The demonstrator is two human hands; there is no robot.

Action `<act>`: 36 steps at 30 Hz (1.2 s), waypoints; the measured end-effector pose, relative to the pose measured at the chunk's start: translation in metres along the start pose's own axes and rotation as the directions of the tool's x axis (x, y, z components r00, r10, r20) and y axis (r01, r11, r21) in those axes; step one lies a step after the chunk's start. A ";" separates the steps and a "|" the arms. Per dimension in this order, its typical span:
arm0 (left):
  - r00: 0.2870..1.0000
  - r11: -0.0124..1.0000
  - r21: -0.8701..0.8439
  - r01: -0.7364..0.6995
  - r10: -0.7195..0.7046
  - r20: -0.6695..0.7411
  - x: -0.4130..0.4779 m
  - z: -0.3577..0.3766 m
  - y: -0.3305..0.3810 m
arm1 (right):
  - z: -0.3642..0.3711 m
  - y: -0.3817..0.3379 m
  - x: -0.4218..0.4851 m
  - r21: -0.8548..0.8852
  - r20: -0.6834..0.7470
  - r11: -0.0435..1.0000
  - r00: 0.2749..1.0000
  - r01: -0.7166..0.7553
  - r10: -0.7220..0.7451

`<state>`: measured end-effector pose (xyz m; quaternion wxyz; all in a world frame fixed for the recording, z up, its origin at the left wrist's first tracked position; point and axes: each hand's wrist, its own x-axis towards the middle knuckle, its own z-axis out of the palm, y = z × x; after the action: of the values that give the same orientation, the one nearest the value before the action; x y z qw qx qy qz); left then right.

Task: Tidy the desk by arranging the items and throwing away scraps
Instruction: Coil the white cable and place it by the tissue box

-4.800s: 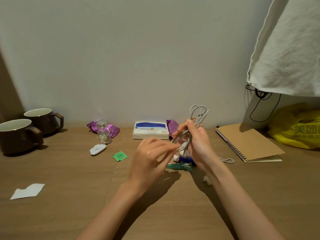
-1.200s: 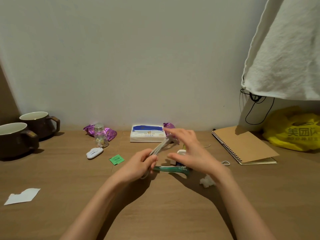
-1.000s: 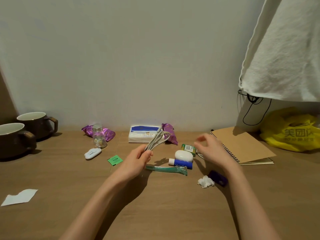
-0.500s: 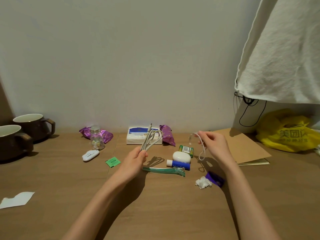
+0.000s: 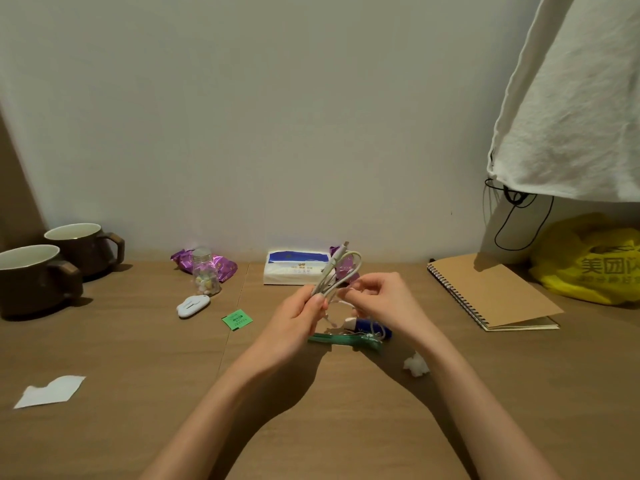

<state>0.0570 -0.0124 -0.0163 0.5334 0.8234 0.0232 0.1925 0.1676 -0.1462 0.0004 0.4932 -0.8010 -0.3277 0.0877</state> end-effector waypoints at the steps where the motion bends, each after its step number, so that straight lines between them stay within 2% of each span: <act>1: 1.000 1.000 0.000 0.001 -0.001 -0.022 0.001 0.000 -0.001 | 0.002 -0.001 -0.001 0.034 0.035 0.999 0.999 -0.018 0.017; 7: 0.989 0.997 -0.079 0.003 -0.015 -0.145 0.004 -0.004 -0.002 | 0.000 -0.002 -0.003 0.317 0.185 0.930 0.974 -0.186 0.132; 12: 0.994 0.999 -0.020 -0.048 0.045 -0.098 0.001 -0.002 -0.004 | -0.003 -0.011 -0.005 0.476 0.304 0.833 0.941 -0.283 0.147; 16: 0.999 0.999 -0.039 -0.010 0.008 -0.052 0.001 -0.001 -0.006 | -0.005 -0.015 -0.004 0.558 0.295 0.783 0.948 -0.275 0.122; 20: 0.999 0.999 -0.033 0.021 -0.022 -0.025 0.001 0.001 -0.007 | -0.010 -0.016 -0.003 0.702 0.226 0.675 0.970 -0.229 0.093; 25: 0.996 0.998 -0.058 0.019 -0.024 -0.087 0.002 -0.001 -0.006 | -0.022 -0.016 -0.003 0.882 0.168 0.438 0.984 -0.174 0.053; 27: 0.994 1.000 -0.022 0.011 -0.014 -0.112 0.002 -0.002 -0.005 | -0.026 -0.014 -0.003 0.869 0.145 0.474 0.989 -0.146 0.039; 30: 0.986 0.997 0.063 0.041 -0.030 -0.164 0.000 -0.003 -0.005 | -0.028 -0.014 -0.004 0.756 0.100 0.647 0.994 -0.098 0.034; 33: 0.970 0.951 0.306 0.053 0.023 -0.240 -0.003 -0.006 -0.007 | -0.030 -0.016 -0.006 0.646 0.091 0.757 0.995 -0.095 0.047; 36: 0.950 0.836 0.547 0.046 0.134 -0.284 -0.002 -0.009 -0.011 | -0.030 -0.013 -0.009 0.514 0.076 0.858 0.997 -0.015 -0.028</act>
<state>0.0540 0.0000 -0.0235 0.2608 0.9008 0.1416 0.3170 0.1692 -0.1698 0.0253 0.6754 -0.6352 -0.3151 0.2027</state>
